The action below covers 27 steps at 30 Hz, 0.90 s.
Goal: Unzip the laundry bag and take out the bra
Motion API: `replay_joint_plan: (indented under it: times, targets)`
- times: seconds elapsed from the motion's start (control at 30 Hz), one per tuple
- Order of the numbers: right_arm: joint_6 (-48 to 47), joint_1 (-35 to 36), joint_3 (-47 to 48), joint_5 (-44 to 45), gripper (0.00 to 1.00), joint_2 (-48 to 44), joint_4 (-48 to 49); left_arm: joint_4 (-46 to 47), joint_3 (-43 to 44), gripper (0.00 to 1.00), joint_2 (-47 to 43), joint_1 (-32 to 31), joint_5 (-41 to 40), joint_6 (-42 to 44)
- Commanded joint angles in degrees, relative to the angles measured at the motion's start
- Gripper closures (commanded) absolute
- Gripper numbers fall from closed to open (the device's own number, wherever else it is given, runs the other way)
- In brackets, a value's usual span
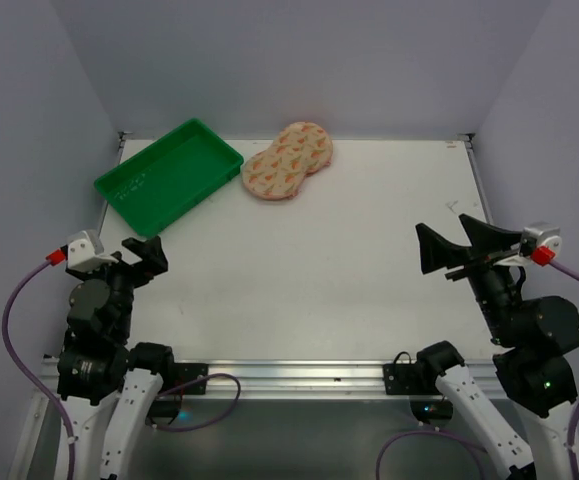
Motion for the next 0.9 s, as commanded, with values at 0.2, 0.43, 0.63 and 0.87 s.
replay_joint_plan:
  times: [0.2,0.43,0.63,0.87]
  targets:
    - [12.26,-0.16,-6.06,-5.16,0.01,4.65,-0.16,8.00,-2.92,0.00,19.53,-0.32,17.07,-7.12]
    - [21.76,-0.16,-10.37,-9.64,0.01,10.54,-2.01,29.97,-5.92,0.00,44.90,-1.80,31.44,-16.18]
    - [24.40,-0.25,-12.92,-17.73,0.01,13.27,0.10,47.04,1.54,0.00,65.38,-7.78,29.08,-20.94]
    - [24.85,-0.25,-13.01,-19.93,0.01,14.24,1.60,54.51,13.41,0.00,83.52,-8.58,23.45,-24.10]
